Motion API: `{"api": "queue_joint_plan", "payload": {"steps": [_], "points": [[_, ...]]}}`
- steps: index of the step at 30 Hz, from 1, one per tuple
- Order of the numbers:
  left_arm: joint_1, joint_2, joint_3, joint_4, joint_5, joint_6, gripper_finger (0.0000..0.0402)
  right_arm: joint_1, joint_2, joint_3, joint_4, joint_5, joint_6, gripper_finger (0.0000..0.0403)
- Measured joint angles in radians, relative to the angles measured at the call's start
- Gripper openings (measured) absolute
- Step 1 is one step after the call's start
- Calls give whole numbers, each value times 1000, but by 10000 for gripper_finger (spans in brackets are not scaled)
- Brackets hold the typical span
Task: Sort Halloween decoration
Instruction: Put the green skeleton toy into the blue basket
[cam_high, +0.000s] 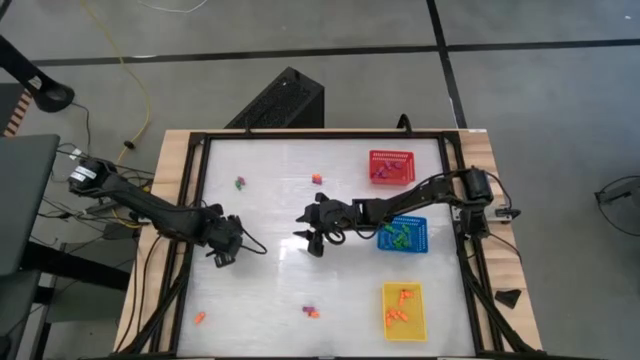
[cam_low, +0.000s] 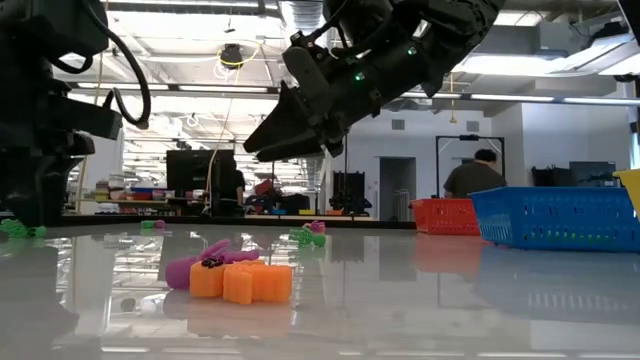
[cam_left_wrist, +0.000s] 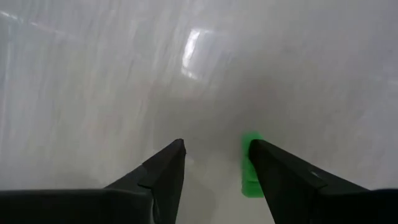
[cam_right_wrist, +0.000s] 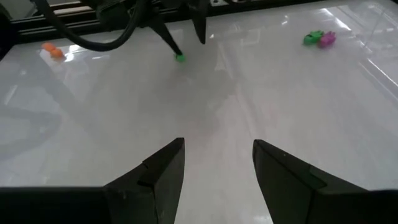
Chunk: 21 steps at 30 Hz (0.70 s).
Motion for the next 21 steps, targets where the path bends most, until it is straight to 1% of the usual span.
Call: {"api": "queue_joint_plan", "payload": {"steps": [3, 5, 8, 12, 15, 21], "points": [[0, -2, -3, 10, 84, 2, 183, 3, 0, 0, -10, 0, 0, 219], [-2, 0, -6, -3, 114, 2, 183, 5, 0, 0, -17, 0, 0, 219], [-13, 0, -8, 9, 133, -5, 183, 7, 0, 0, -19, 0, 0, 219], [-19, -2, -26, 5, 138, -10, 183, 8, 0, 0, -31, 0, 0, 219], [-20, -3, -31, 4, 117, -7, 183, 8, 0, 0, -37, 0, 0, 219], [-20, -3, -32, 51, 89, 100, 183, 8, 0, 0, -36, 0, 0, 219]]}}
